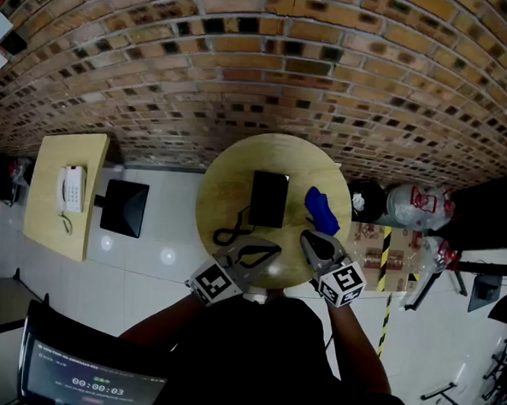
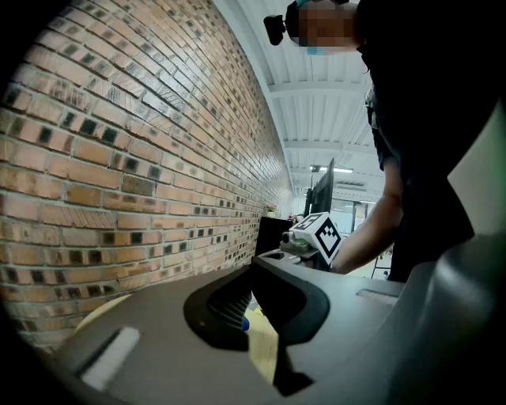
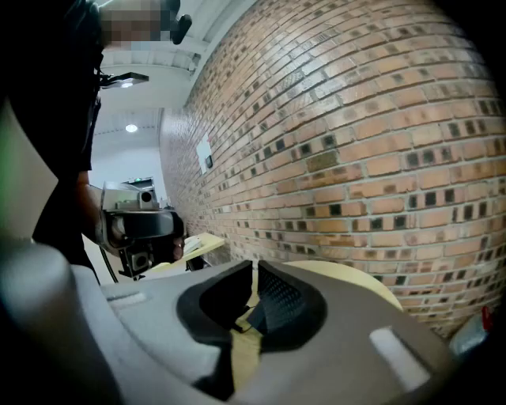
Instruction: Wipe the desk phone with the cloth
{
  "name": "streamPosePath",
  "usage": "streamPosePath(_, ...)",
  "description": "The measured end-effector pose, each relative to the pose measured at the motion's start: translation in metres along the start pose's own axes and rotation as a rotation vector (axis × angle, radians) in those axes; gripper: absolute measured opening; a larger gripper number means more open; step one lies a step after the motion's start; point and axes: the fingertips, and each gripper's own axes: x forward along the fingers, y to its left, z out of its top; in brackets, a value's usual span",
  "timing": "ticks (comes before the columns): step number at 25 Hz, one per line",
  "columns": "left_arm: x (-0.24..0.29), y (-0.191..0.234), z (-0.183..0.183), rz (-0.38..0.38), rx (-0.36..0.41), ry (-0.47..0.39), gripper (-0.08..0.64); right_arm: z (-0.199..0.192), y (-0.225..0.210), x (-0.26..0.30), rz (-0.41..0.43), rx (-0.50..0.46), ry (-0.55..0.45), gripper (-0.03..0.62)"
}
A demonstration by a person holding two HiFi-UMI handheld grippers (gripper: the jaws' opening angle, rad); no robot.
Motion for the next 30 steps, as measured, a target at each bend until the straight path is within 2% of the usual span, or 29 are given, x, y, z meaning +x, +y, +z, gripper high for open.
streamPosePath(6, 0.027, 0.012, -0.005, -0.01, -0.006, 0.012, -0.015, -0.037, -0.061, 0.015, -0.077, 0.036, 0.069, 0.026)
streamPosePath(14, 0.043, 0.025, -0.014, -0.006, -0.026, 0.03, -0.015, -0.083, -0.125, 0.04, -0.166, 0.029, 0.195, 0.145)
streamPosePath(17, 0.05, 0.031, -0.022, -0.004, -0.035, 0.043, -0.015, -0.106, -0.151, 0.053, -0.196, 0.019, 0.254, 0.17)
streamPosePath(24, 0.059, 0.038, -0.031, 0.009, -0.054, 0.052, -0.015, -0.166, -0.188, 0.072, -0.187, -0.016, 0.441, 0.17)
streamPosePath(30, 0.058, 0.04, -0.037, 0.024, -0.068, 0.068, -0.015, -0.179, -0.206, 0.078, -0.209, 0.033, 0.493, 0.169)
